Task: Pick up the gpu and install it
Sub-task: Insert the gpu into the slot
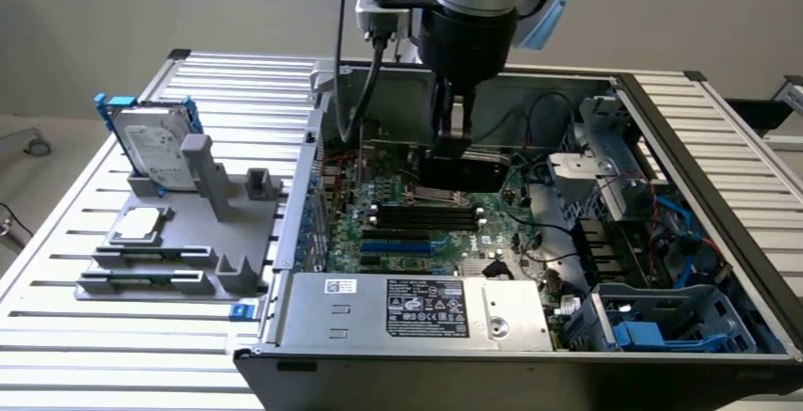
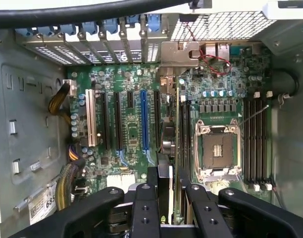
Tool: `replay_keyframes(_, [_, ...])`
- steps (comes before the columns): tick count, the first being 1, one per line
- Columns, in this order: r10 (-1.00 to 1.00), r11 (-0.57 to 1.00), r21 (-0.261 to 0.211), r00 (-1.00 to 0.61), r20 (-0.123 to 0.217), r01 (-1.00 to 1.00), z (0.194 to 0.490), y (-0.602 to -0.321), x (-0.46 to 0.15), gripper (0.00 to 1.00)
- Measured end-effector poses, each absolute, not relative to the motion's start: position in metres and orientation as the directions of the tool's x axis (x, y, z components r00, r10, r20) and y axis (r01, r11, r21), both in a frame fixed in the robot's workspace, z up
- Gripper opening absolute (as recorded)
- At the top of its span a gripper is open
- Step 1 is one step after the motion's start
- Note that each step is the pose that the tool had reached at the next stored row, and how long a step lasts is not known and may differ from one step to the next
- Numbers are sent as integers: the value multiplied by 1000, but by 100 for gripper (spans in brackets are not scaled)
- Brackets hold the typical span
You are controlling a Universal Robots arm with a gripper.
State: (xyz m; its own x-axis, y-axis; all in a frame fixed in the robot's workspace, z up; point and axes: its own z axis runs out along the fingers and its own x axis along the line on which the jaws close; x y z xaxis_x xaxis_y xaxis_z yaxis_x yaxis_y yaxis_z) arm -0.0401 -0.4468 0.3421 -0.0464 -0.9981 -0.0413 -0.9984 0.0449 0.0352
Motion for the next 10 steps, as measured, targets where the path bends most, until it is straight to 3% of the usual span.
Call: replay_keyframes(10, [-998, 35, 36, -36, -43, -999, 331, -461, -48, 26])
